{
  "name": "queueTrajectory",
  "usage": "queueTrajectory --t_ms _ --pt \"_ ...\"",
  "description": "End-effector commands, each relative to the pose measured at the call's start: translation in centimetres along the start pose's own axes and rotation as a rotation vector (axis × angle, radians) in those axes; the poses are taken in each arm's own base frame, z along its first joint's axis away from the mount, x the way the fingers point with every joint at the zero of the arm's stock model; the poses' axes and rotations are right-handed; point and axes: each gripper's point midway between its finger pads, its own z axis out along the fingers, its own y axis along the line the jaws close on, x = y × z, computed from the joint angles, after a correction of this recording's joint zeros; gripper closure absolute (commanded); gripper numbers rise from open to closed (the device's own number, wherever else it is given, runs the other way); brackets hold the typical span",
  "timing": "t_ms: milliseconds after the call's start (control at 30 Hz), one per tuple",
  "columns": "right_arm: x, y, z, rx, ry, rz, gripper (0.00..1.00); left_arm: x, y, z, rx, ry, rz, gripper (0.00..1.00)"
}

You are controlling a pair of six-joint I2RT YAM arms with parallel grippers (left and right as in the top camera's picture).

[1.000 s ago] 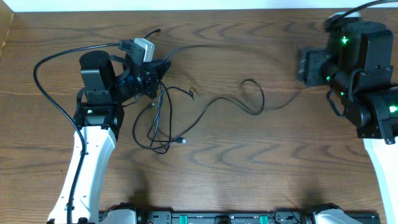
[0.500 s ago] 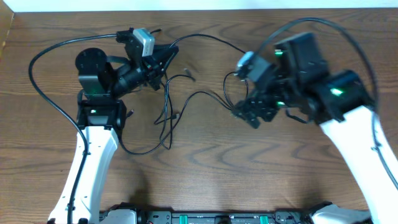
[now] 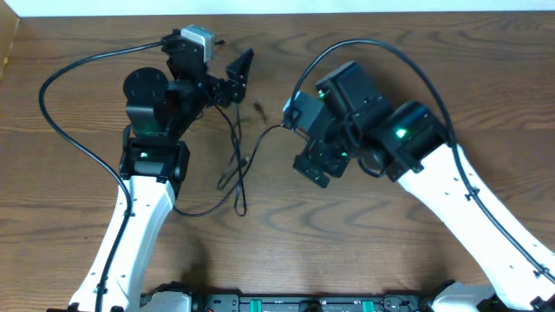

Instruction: Untangle cables

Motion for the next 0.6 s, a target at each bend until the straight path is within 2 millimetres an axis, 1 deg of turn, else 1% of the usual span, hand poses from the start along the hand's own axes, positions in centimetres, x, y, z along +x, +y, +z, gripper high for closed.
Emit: queueTrajectory --t_ms 0,100,167,233,300,367,400,467,500,567 --pt "-0.1 0.5 0.7 0.011 0.023 0.010 0.01 -0.4 2.9 -0.6 -0.176 -0.010 0.003 0.05" --pt "-0.1 1.2 1.9 -0.008 0.049 0.005 0.01 0.2 3.9 -0.9 -0.240 0.022 0.049 0.05" --pt "-0.1 1.9 3.0 -0.022 0.073 -0.003 0.01 0.5 4.9 -1.2 -0.299 0.041 0.085 0.04" --pt "0.0 2.8 4.3 -0.039 0.101 -0.019 0.01 0.4 6.2 -1.7 -0.377 0.042 0.101 0.04" --pt "0.3 2.9 5.8 -0.014 0.140 -0.016 0.01 -0.1 7.7 -2.6 -0.483 0.034 0.112 0.04" --pt "0.5 3.1 6.9 0.001 0.168 -0.029 0.01 -0.6 9.6 -4.0 -0.616 0.023 0.116 0.04" --pt "0.5 3.4 7.7 0.006 0.181 -0.042 0.01 -0.8 10.8 -5.0 -0.699 0.019 0.116 0.04" --pt "0.4 3.9 8.6 0.005 0.189 -0.058 0.01 -1.2 12.7 -7.0 -0.834 0.013 0.115 0.04" --pt "0.1 4.3 9.5 0.007 0.189 -0.073 0.01 -1.2 14.0 -8.6 -0.924 0.031 0.126 0.04" --pt "-0.3 4.7 10.3 0.012 0.183 -0.084 0.01 -1.1 15.1 -10.0 -0.975 0.062 0.149 0.04"
